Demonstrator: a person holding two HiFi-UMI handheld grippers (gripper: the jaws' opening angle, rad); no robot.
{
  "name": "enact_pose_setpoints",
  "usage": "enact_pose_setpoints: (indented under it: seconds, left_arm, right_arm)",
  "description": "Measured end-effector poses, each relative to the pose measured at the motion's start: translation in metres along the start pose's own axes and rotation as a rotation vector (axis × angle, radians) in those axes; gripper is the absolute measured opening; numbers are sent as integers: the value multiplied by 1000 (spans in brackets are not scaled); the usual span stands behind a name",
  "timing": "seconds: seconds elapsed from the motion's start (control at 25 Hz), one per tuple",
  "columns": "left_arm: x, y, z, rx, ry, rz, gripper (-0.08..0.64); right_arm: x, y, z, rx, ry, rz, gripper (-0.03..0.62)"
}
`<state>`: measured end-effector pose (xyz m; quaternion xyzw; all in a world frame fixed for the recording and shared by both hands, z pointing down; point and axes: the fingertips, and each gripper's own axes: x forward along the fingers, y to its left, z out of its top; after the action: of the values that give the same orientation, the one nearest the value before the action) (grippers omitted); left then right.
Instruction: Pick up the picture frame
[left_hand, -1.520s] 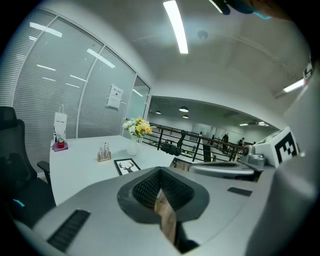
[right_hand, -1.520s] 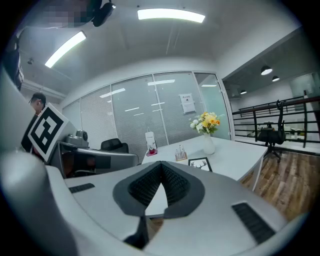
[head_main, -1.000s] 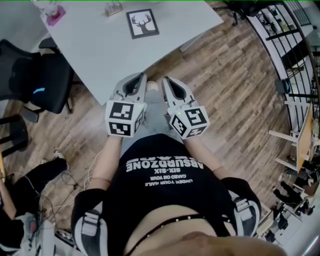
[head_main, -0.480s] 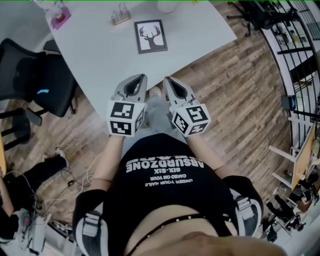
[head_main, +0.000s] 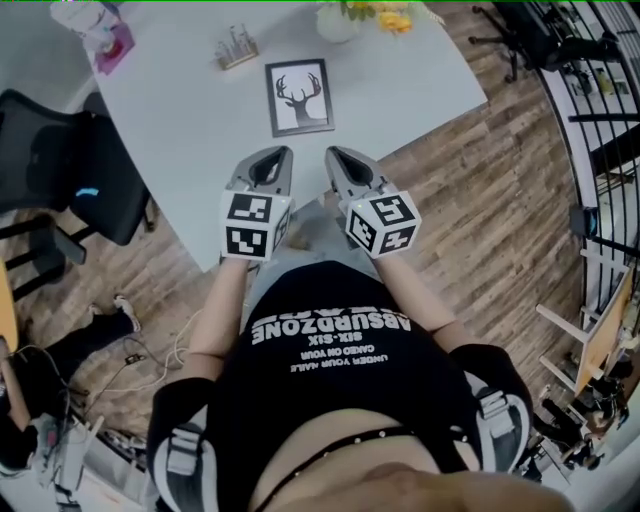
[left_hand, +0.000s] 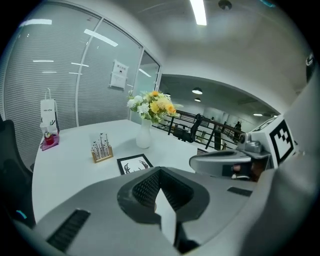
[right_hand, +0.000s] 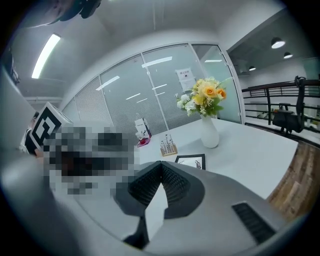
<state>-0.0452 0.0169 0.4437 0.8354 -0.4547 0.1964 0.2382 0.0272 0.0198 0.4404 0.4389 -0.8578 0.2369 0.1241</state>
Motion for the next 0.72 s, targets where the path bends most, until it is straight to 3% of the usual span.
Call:
enact_pose_setpoints:
  seconds: [0.48, 0.72]
  left_arm:
    - [63, 35, -2, -59, 71, 96, 15]
    - [84, 50, -8, -79, 112, 106, 15]
  right_arm:
    - [53, -58, -3, -31, 126, 67, 17]
    - [81, -77, -16, -46, 195, 48, 17]
